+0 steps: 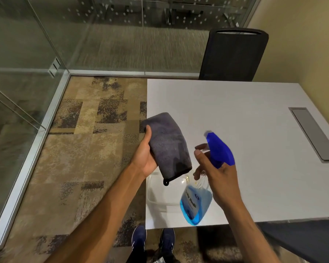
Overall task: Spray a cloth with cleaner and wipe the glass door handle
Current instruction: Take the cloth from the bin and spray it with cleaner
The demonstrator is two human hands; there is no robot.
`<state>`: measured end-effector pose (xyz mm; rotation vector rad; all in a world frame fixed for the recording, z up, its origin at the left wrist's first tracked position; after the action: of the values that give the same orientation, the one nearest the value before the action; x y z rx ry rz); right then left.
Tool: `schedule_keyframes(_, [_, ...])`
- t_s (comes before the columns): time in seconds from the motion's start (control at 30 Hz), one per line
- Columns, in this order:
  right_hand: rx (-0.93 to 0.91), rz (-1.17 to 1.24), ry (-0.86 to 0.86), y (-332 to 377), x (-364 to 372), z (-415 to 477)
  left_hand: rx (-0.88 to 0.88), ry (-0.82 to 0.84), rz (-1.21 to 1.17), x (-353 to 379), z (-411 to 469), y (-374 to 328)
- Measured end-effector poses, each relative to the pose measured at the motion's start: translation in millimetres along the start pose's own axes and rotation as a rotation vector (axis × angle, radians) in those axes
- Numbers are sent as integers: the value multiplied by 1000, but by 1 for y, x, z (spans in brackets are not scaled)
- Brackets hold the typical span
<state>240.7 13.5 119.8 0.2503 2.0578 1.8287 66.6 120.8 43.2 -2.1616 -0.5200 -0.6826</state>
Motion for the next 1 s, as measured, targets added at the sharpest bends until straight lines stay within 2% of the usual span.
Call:
schedule_keyframes(0.3, [-145,37,-53,-21,12,11,49,-15,-131,-24,-1,-9])
schedule_keyframes(0.73, [22,-37,-91,-113,33,20,44,-20,-191,-44,-15,-6])
schedule_keyframes(1.0, [3,-54,-121,-132,30,15,29,-26,-188,-42,-18,-3])
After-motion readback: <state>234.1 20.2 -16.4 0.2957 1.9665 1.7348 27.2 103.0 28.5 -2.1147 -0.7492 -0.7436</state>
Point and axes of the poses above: each hand's wrist, its own z-axis towards the middle knuckle, its own x-axis out of the palm, y = z × x, the point moved 2 cm from there along z, towards the middle knuckle, and after that the axes turned 2 degrees about -y, right-handed, at the moved point
